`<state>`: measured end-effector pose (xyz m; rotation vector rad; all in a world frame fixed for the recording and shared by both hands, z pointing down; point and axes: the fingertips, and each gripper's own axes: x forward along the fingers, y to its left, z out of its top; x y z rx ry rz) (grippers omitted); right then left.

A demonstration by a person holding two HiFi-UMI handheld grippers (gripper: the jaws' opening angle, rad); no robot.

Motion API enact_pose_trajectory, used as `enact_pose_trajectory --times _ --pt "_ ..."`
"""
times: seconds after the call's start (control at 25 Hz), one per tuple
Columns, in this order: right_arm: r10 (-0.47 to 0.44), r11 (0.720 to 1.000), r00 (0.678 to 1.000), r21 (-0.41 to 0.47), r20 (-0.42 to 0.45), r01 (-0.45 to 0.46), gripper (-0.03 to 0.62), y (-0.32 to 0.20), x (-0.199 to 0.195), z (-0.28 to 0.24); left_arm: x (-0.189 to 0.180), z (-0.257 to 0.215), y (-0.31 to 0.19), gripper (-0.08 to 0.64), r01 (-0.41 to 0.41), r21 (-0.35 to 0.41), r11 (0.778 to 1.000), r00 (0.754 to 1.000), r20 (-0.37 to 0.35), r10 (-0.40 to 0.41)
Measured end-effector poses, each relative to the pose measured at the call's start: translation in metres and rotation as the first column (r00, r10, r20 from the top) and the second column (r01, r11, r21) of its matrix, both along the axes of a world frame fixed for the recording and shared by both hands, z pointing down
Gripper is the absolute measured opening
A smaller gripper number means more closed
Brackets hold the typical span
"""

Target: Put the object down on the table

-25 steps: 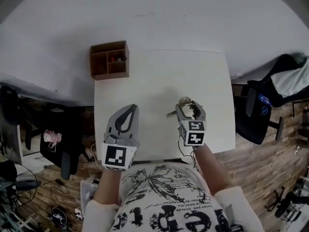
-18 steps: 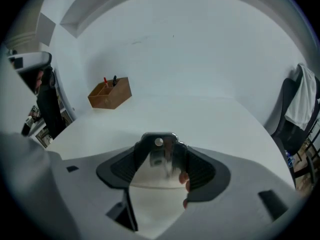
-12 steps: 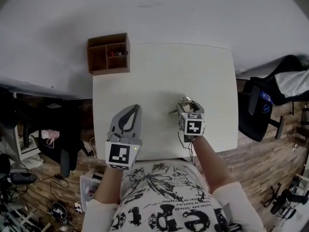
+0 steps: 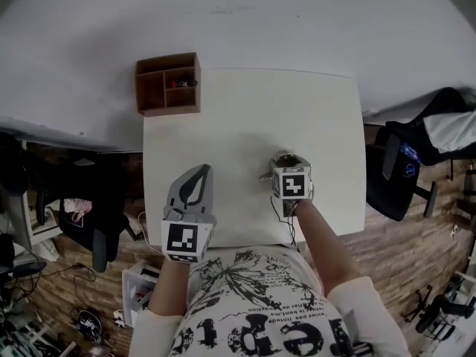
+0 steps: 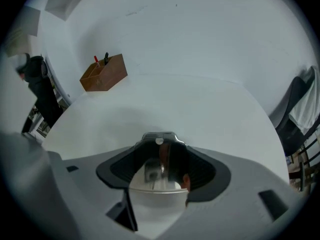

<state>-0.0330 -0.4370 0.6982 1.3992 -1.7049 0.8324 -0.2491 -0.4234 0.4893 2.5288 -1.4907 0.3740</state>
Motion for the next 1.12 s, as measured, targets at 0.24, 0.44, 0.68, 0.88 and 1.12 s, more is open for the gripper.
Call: enact_pose_trajectory --times 0.24,0.44,0.68,0.88,1.12 --pt "0.001 1.000 1.000 -0.016 -0.010 -0.001 0.308 0.000 0.004 0.001 -0.007 -0.004 0.004 0.012 0.028 0.007 1.000 1.000 0.009 -0.028" --pt "-0.021 0.997 0.998 0.072 0.057 0.017 0.364 0.000 -0.005 -0.028 -0.005 -0.018 0.005 0.012 0.035 0.044 0.998 0.999 0.004 -0.035" --pt "-0.172 0.955 0.977 0.266 0.127 0.133 0.252 0.008 -0.028 -0.107 0.009 -0.049 0.007 0.012 0.026 0.111 0.993 1.000 0.000 -0.026" --pt "-0.246 0.868 0.968 0.455 0.050 0.198 0.108 0.013 -0.025 -0.180 0.021 -0.078 0.012 0.012 0.016 0.169 0.986 1.000 -0.003 -0.016" --pt "-0.239 0.729 0.971 0.659 -0.010 0.186 -0.005 0.019 -0.015 -0.259 0.027 -0.103 0.020 0.012 0.017 0.209 0.978 1.000 -0.005 -0.016"
